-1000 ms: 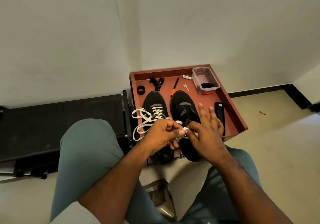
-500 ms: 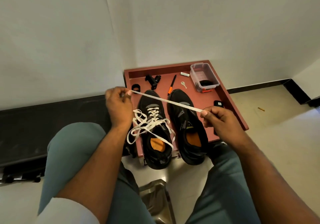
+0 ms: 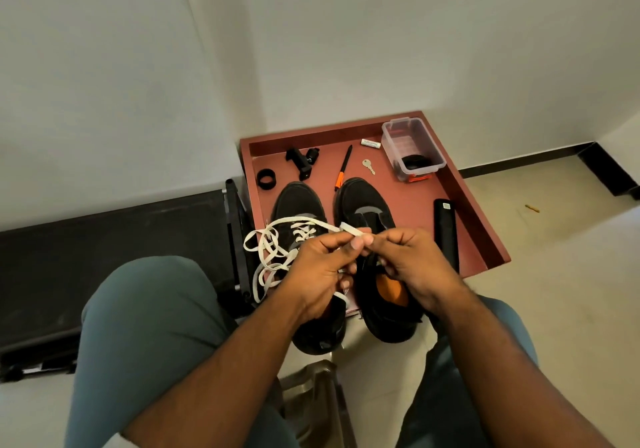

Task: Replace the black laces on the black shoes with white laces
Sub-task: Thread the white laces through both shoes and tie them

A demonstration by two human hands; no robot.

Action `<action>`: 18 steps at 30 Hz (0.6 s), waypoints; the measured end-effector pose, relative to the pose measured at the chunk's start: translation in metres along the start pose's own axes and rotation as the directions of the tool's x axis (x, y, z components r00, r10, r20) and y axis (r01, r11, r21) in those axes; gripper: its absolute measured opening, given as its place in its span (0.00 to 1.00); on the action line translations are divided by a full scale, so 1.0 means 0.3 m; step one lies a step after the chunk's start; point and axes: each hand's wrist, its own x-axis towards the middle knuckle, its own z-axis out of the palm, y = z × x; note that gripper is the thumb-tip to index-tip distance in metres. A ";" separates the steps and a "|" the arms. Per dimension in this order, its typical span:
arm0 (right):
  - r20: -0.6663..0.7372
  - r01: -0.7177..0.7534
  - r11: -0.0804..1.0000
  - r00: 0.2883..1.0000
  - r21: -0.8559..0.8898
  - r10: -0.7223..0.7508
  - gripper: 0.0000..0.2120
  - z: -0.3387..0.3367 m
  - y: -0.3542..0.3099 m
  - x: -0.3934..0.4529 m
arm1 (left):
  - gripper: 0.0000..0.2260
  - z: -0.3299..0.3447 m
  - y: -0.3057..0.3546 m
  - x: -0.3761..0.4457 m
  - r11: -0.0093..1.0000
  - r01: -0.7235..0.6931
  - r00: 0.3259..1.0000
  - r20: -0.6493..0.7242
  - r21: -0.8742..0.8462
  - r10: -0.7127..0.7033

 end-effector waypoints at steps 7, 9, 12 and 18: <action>0.014 -0.086 0.984 0.996 0.157 0.085 0.16 0.004 0.003 0.059 | 0.05 0.012 -0.006 0.060 0.997 -0.056 0.998 -0.010 -0.057 0.056; 0.035 -0.078 0.991 0.997 0.106 0.074 0.16 -0.006 0.000 0.078 | 0.03 0.009 -0.005 0.081 0.996 -0.068 0.996 -0.066 -0.052 0.064; -0.008 -0.056 0.998 0.998 -0.022 0.056 0.23 -0.025 0.006 0.117 | 0.03 -0.002 -0.012 0.120 0.991 -0.122 0.968 -0.227 -0.060 0.106; -0.136 0.058 0.788 0.975 -0.613 -0.178 0.09 -0.123 0.114 0.272 | 0.09 -0.008 0.005 0.238 0.975 -0.210 0.889 -0.401 0.071 0.221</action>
